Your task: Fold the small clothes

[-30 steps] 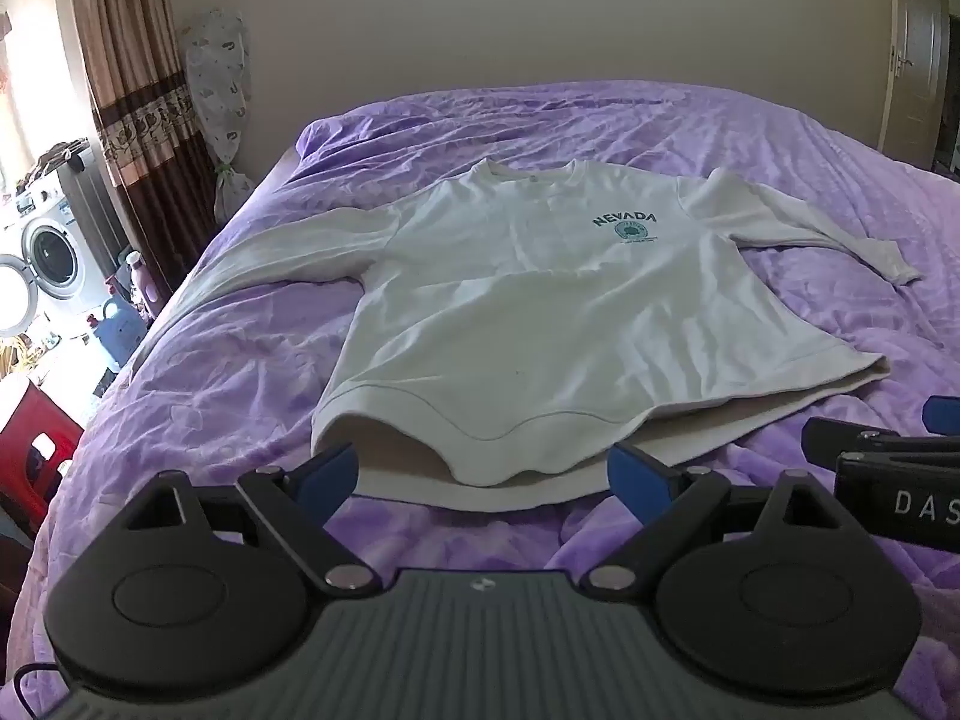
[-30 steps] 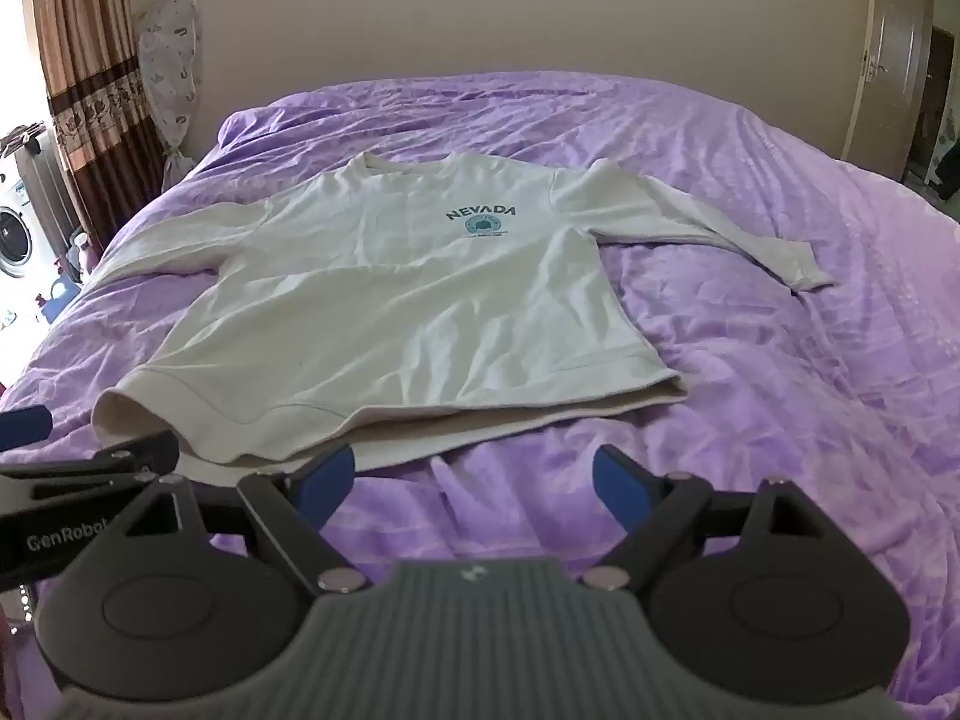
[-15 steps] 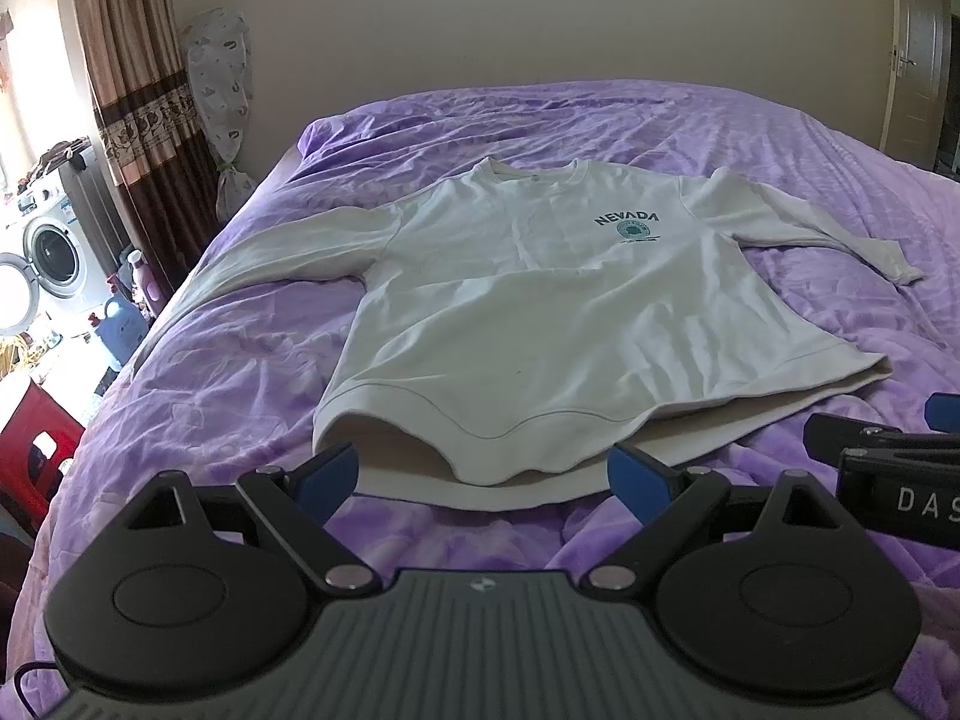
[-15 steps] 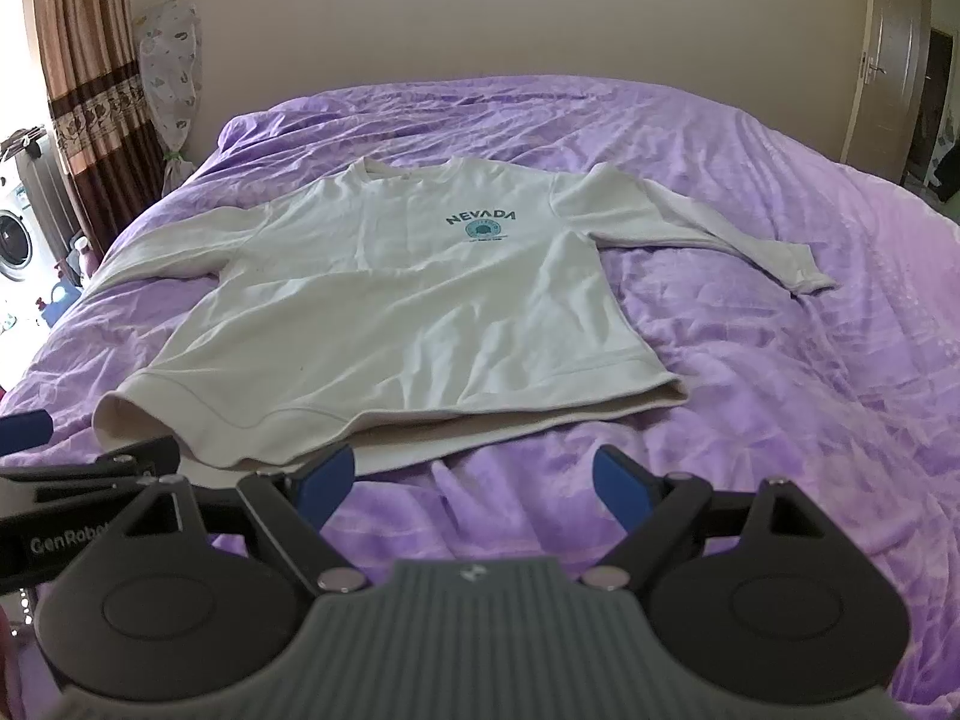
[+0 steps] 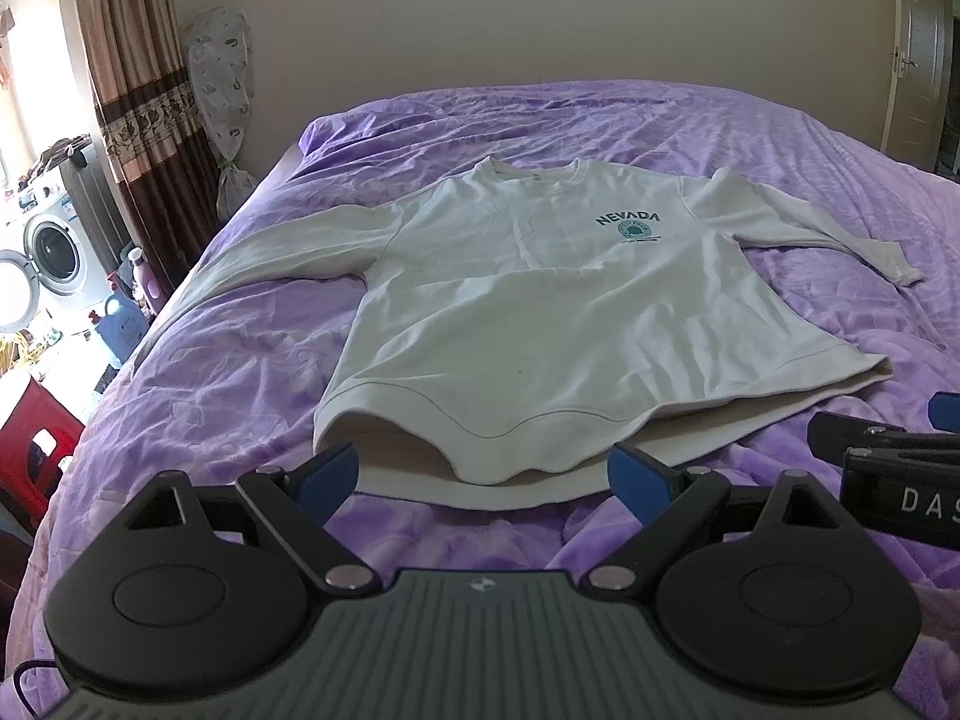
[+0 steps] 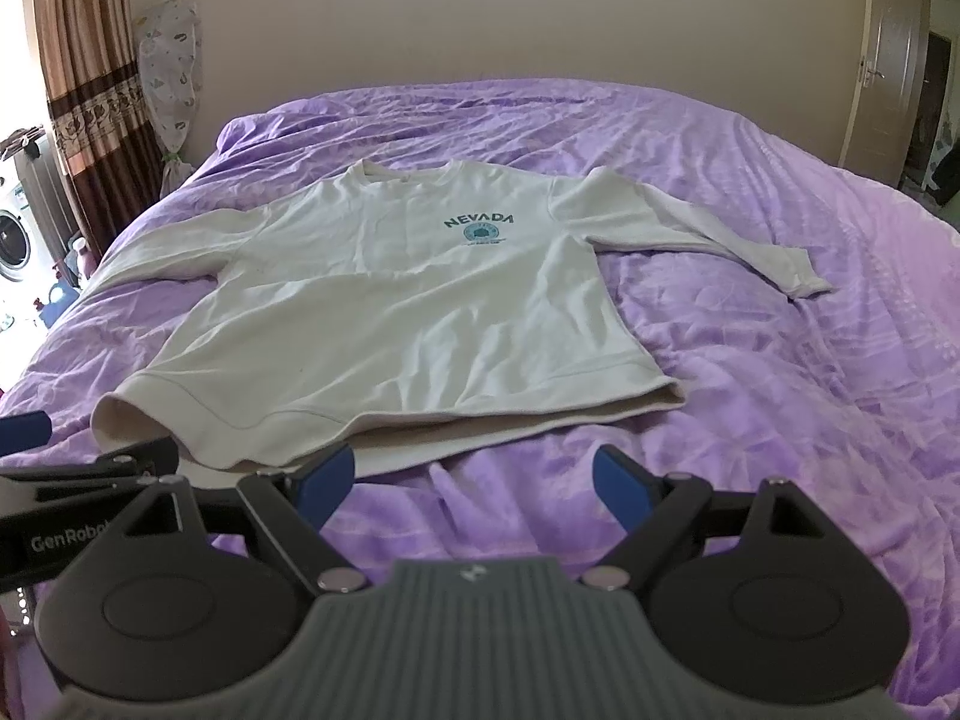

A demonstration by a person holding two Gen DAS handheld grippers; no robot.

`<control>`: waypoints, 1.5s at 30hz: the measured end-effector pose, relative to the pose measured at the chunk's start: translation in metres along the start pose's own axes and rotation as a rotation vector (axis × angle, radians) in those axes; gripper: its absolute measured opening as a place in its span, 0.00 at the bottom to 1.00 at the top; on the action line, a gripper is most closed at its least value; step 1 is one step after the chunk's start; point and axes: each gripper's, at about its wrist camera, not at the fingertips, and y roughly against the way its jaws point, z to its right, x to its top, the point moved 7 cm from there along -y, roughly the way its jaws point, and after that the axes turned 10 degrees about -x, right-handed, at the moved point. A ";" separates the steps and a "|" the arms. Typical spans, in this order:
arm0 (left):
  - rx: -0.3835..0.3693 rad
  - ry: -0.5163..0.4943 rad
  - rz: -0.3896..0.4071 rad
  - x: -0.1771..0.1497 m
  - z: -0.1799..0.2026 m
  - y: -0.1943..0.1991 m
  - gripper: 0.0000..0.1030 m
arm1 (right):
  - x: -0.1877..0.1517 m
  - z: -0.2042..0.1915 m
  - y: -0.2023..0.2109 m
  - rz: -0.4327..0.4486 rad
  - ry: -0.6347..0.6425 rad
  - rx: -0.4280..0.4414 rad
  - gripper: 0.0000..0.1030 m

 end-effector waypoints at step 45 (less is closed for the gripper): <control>-0.005 0.009 -0.003 -0.005 -0.003 -0.004 1.00 | -0.004 -0.004 -0.003 -0.009 0.018 -0.016 0.80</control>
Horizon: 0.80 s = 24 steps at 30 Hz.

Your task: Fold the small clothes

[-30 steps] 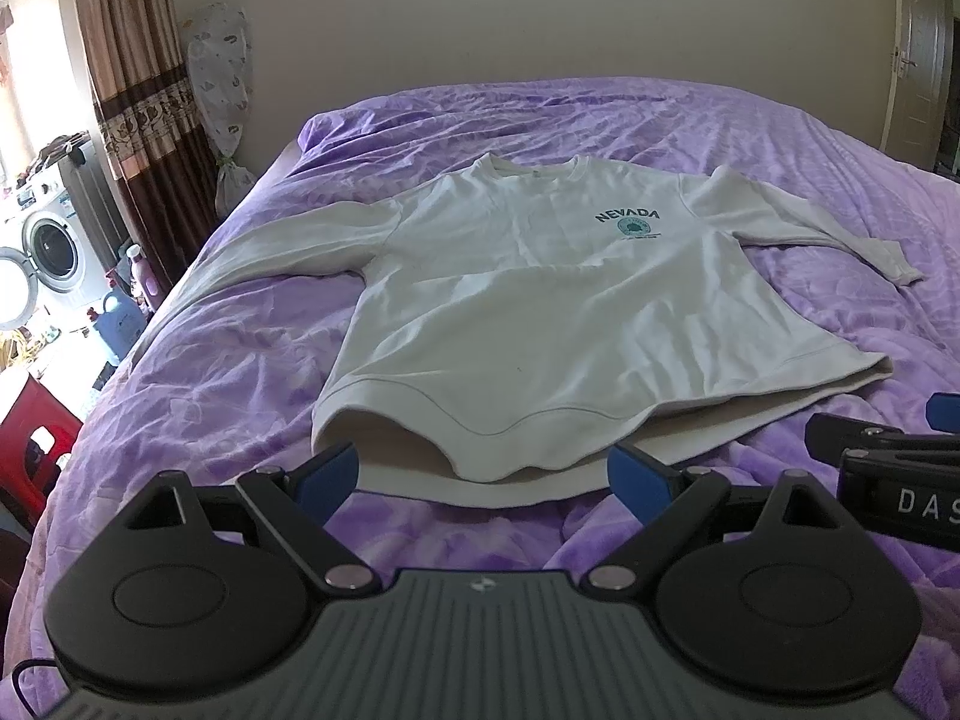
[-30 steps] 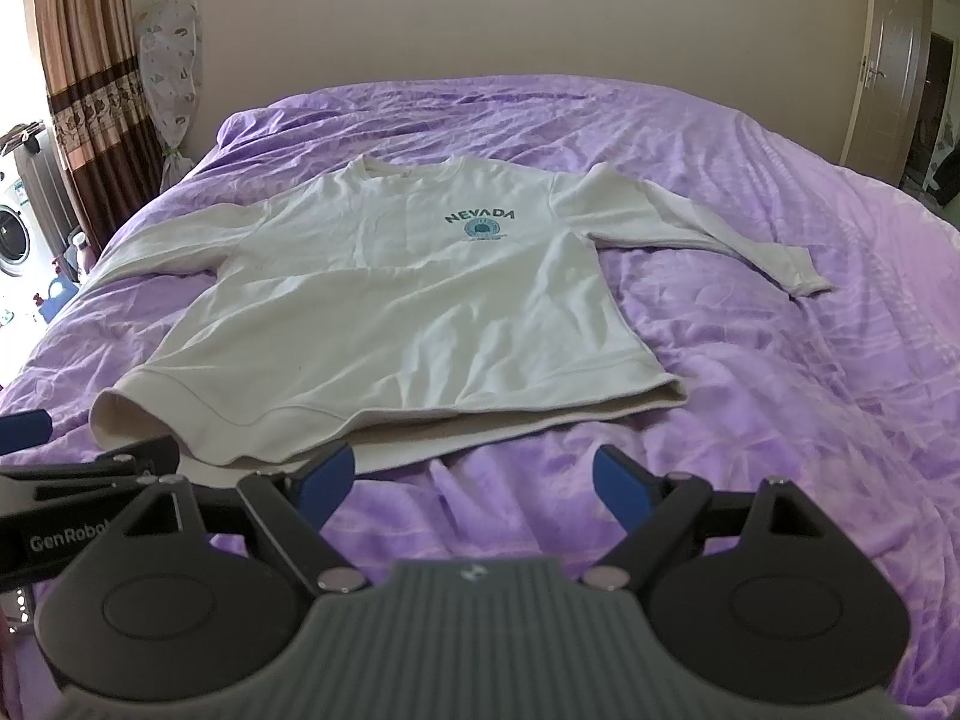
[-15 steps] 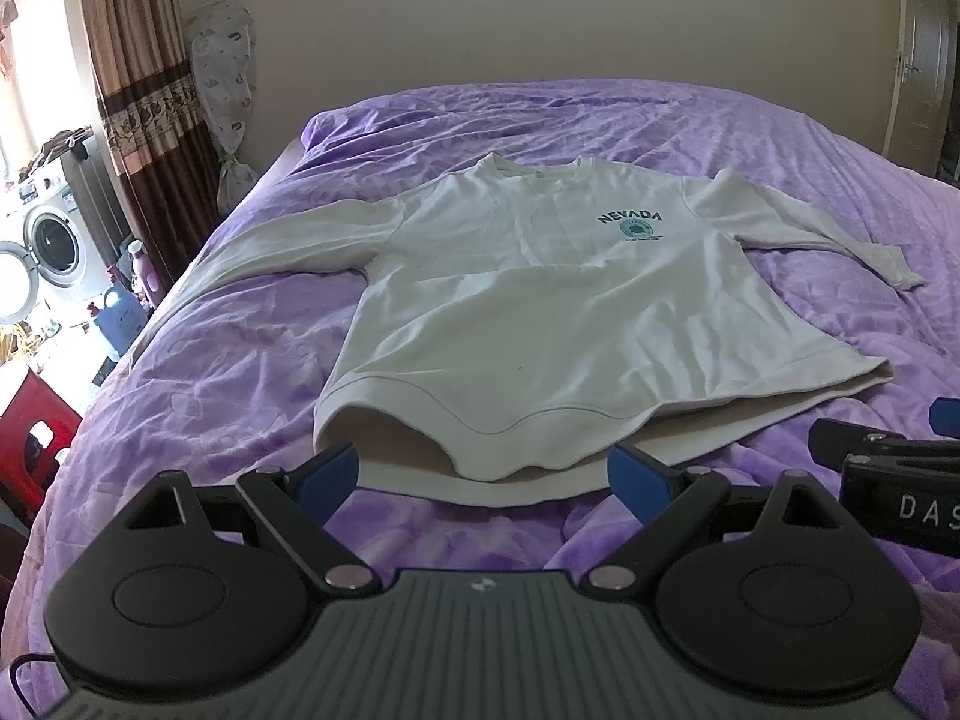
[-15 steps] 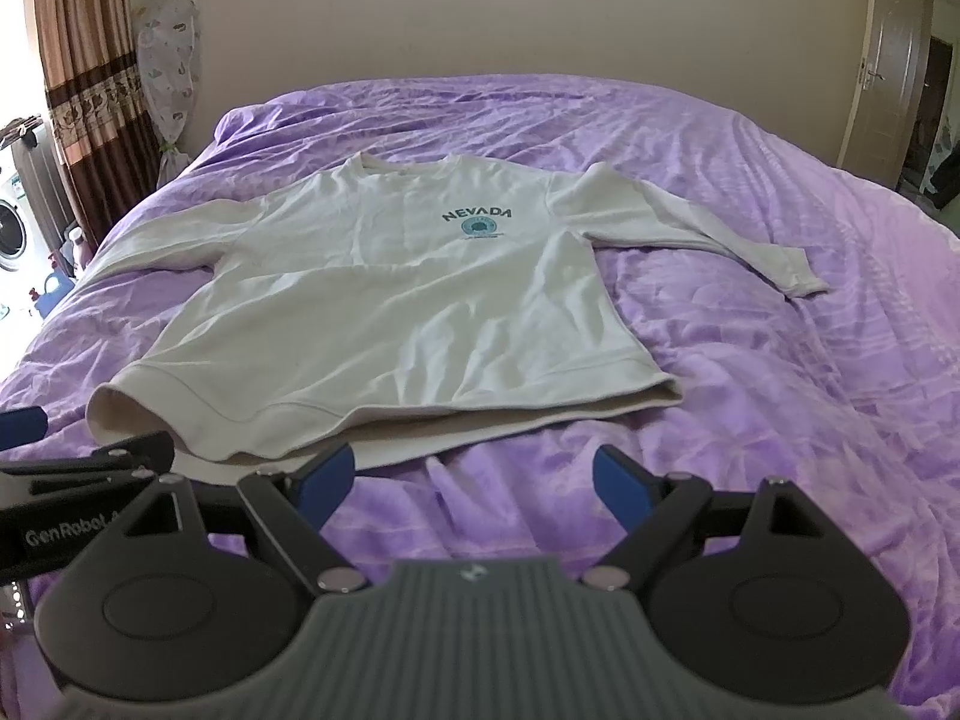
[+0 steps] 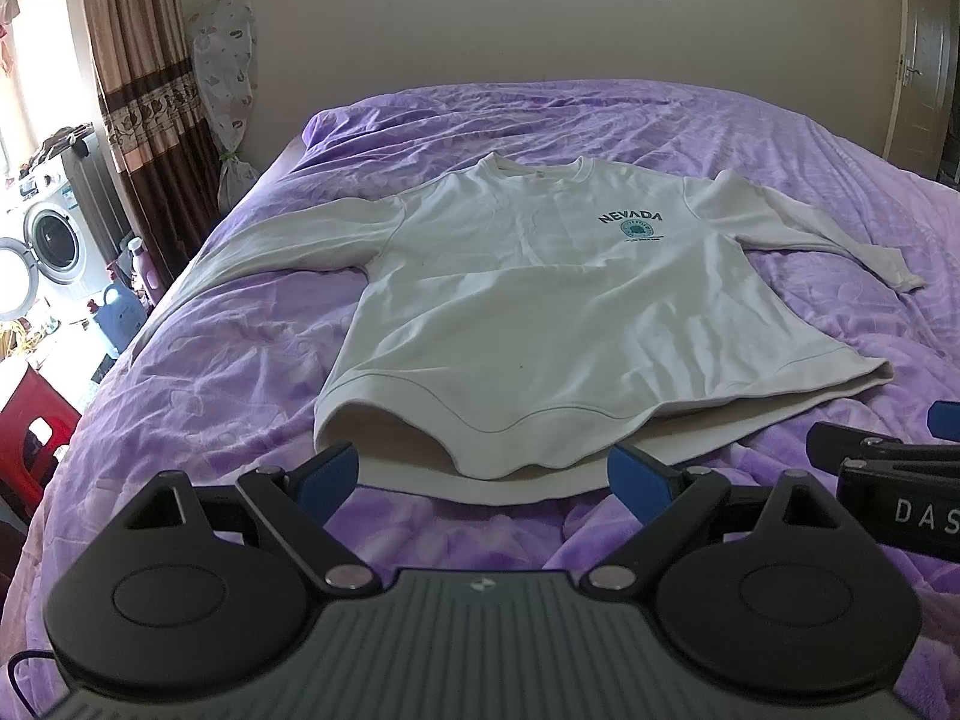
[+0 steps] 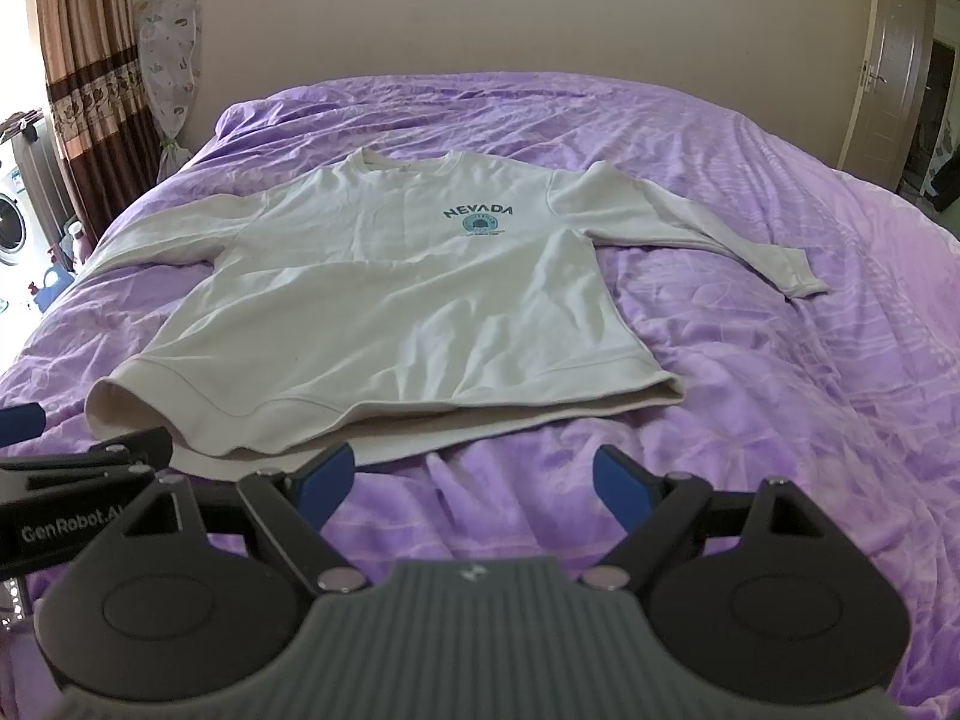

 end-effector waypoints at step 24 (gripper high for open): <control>-0.004 0.004 -0.001 0.000 -0.002 -0.001 1.00 | -0.001 -0.001 -0.001 -0.005 0.004 0.000 0.80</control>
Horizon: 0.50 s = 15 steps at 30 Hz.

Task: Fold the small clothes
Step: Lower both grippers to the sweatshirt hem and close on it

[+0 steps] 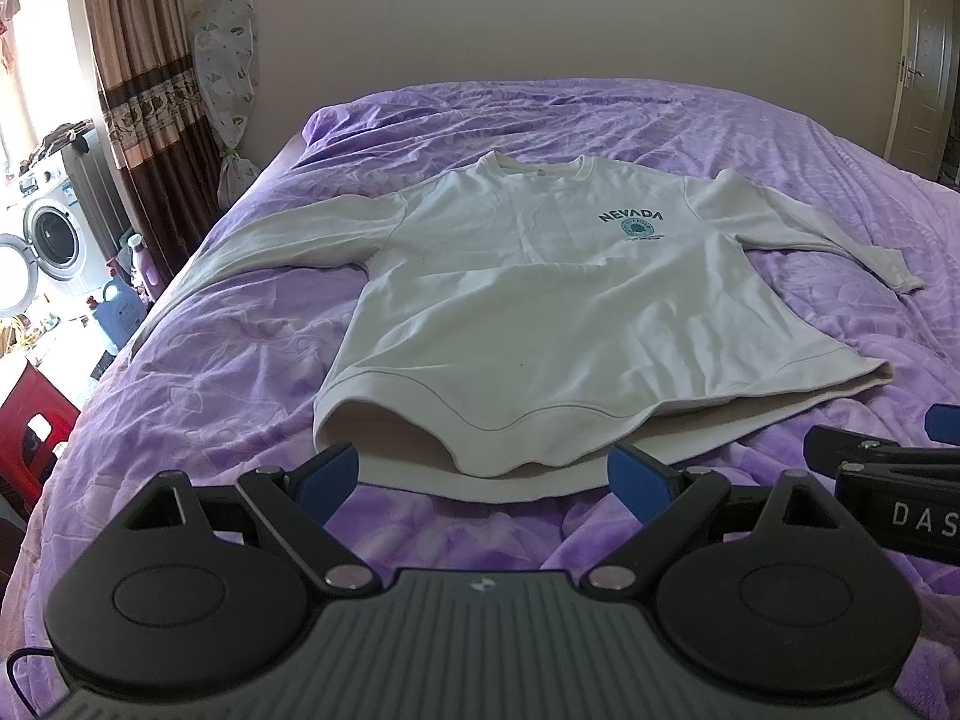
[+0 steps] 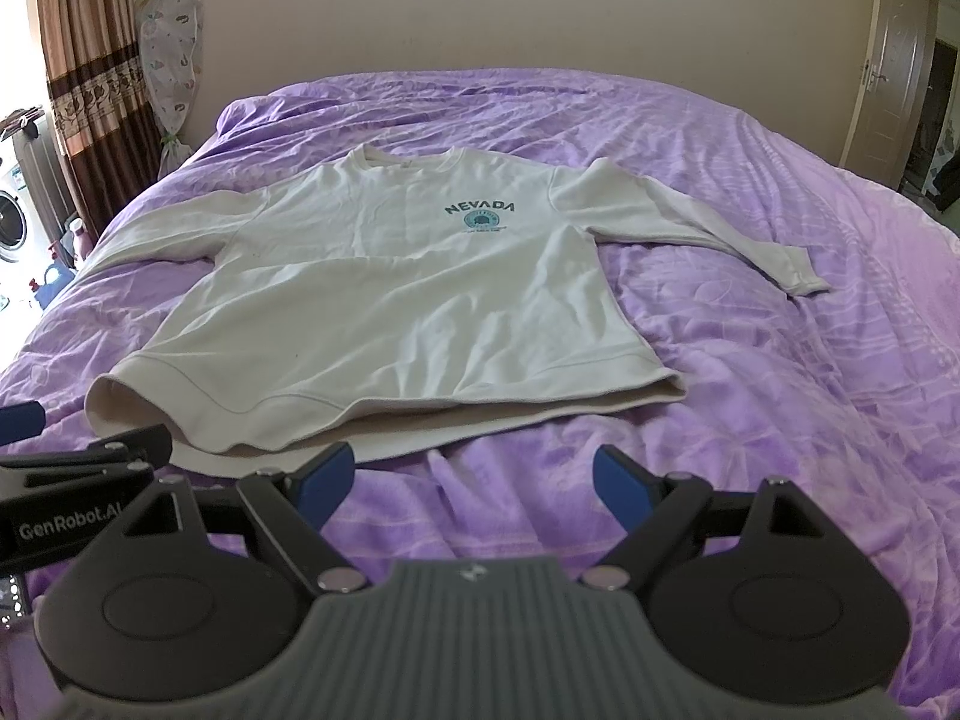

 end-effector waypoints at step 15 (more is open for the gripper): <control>-0.071 0.006 -0.041 0.027 -0.047 -0.009 0.67 | 0.022 0.027 -0.010 0.057 0.048 0.073 0.80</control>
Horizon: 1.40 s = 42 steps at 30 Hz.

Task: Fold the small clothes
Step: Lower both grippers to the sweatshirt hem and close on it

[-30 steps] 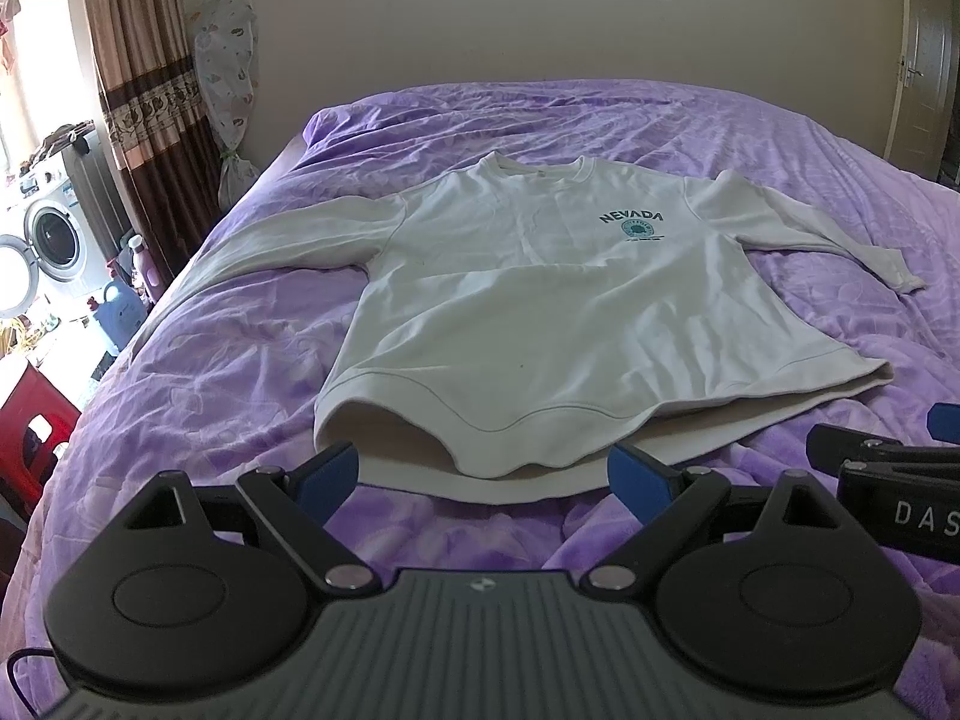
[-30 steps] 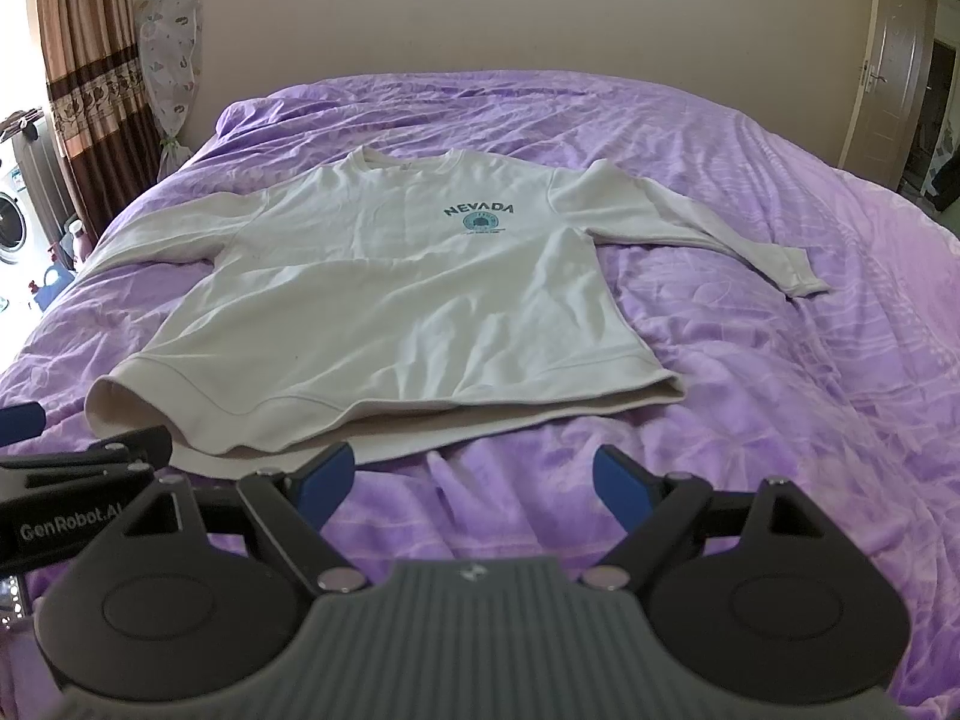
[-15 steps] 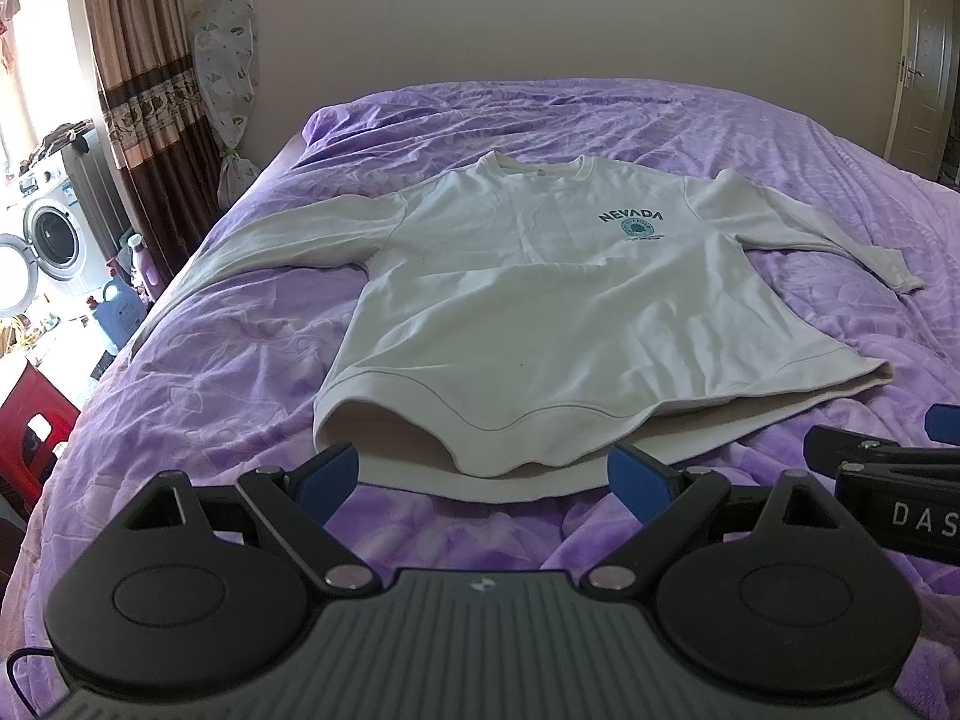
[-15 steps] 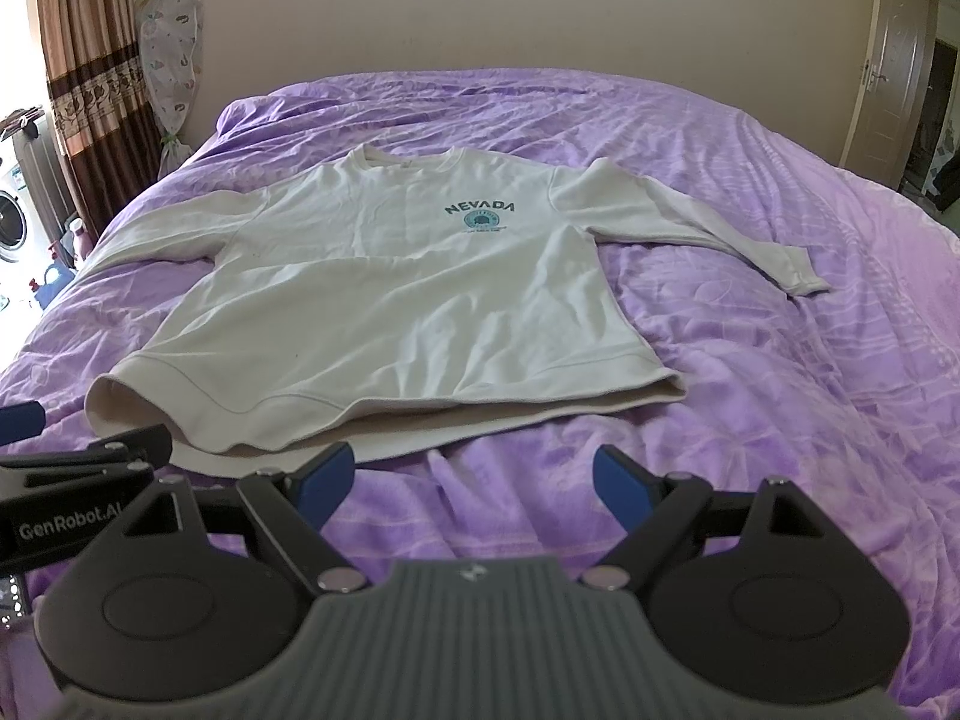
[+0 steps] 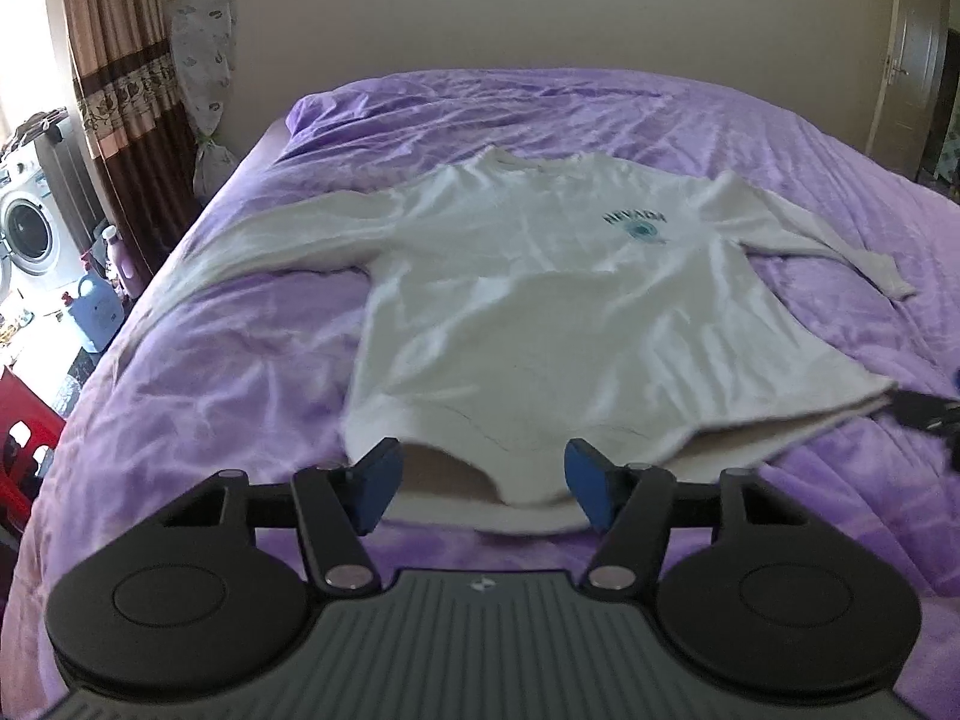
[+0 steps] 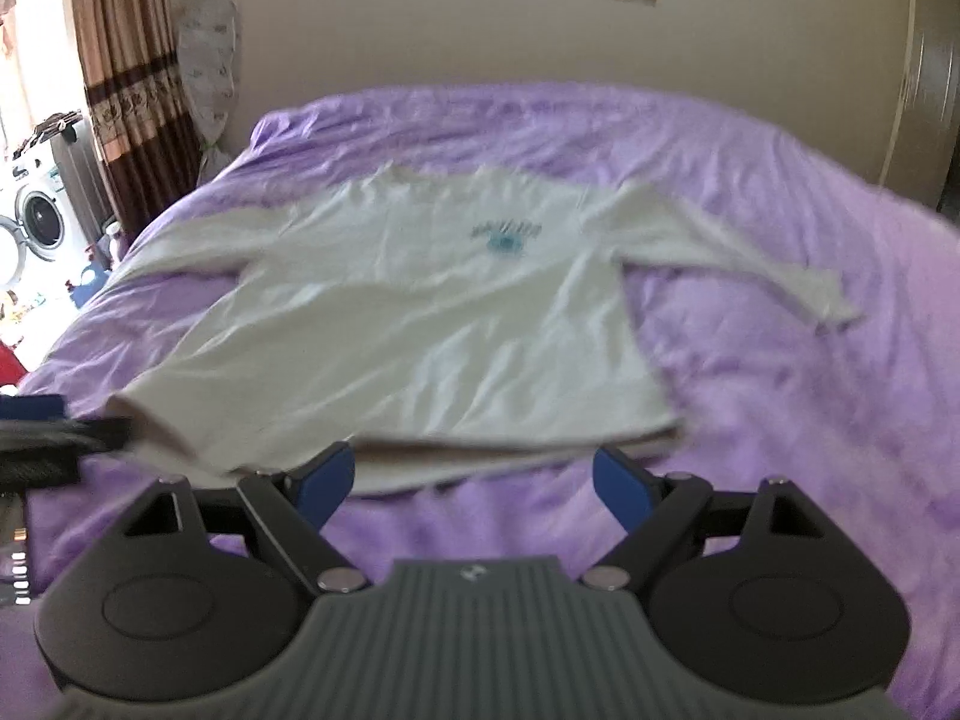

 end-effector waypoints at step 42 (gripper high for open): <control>0.032 -0.206 -0.062 -0.011 -0.068 -0.058 0.01 | 0.011 0.080 -0.119 -0.132 0.340 -0.066 0.03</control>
